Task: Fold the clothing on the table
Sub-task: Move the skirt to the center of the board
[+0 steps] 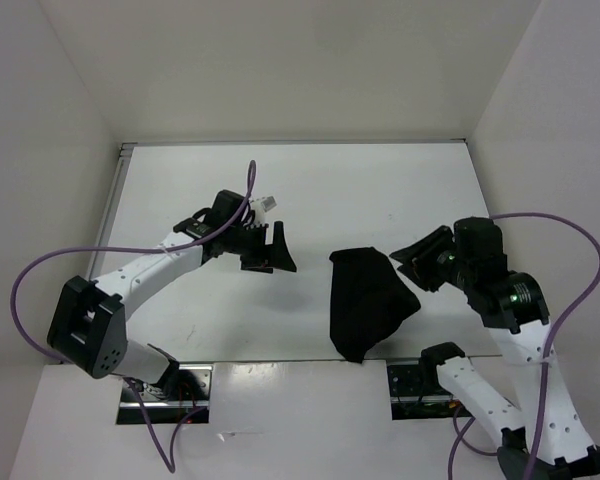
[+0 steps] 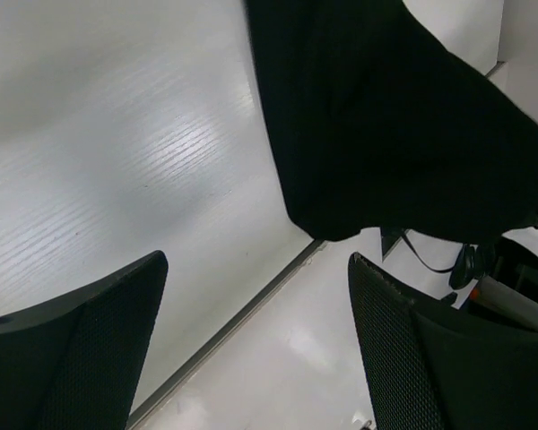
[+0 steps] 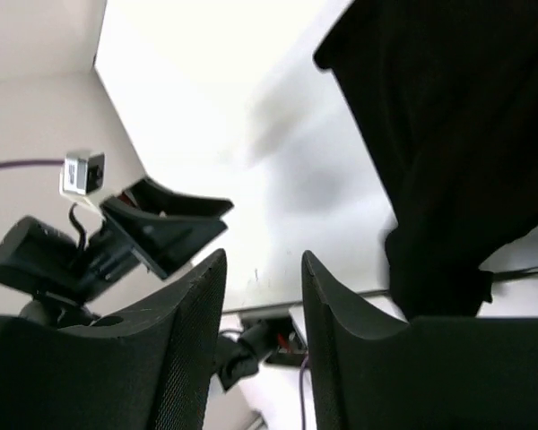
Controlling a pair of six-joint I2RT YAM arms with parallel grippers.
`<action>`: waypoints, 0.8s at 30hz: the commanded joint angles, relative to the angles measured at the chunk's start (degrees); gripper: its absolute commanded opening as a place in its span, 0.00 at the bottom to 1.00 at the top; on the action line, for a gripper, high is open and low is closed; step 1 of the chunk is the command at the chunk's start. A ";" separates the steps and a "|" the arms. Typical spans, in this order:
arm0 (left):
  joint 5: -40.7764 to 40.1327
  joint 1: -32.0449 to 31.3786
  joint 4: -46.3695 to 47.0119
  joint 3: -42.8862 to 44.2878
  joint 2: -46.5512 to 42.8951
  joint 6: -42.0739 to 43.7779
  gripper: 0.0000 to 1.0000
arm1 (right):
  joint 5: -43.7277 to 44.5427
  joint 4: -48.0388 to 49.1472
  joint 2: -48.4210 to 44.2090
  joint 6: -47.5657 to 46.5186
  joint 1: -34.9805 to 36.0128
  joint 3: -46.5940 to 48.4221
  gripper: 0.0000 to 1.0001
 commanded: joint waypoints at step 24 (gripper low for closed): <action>3.20 -4.18 4.00 0.40 3.20 0.60 0.64 | 11.57 15.68 51.88 -12.81 10.56 -4.18 0.51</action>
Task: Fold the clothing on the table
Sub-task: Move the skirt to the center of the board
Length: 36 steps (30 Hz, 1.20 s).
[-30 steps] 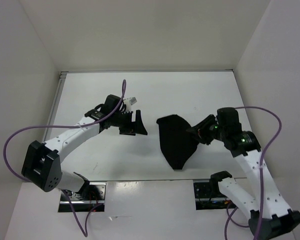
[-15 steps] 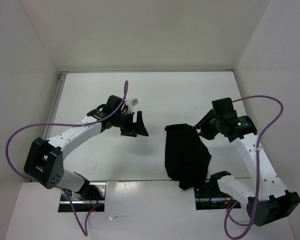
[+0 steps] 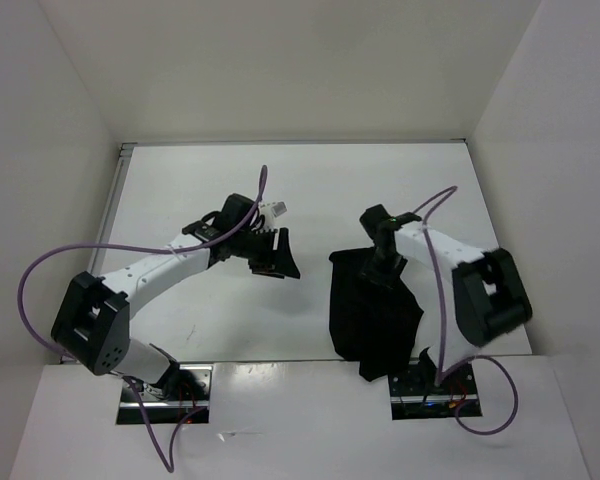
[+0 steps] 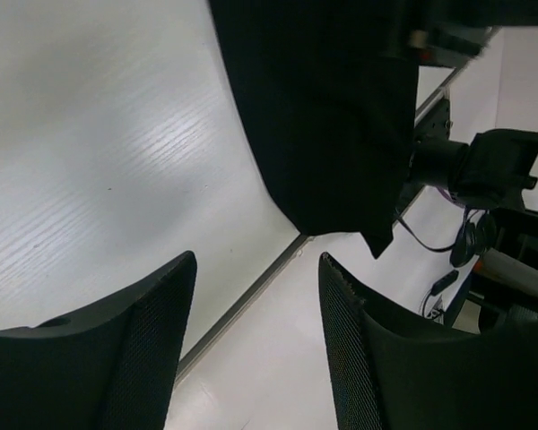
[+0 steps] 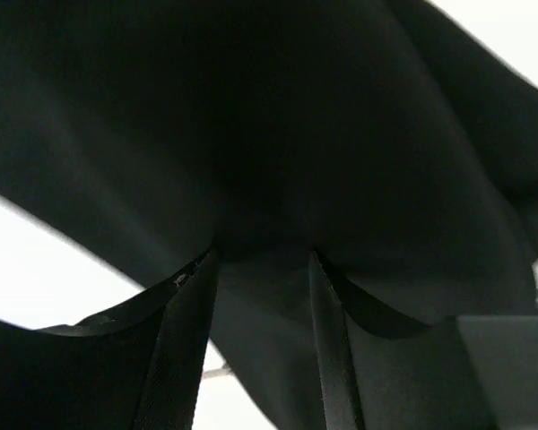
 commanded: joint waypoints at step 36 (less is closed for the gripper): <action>-21.90 -1.06 -1.79 6.18 18.17 -6.91 0.09 | -2.66 12.95 -1.39 -2.12 14.12 8.63 0.53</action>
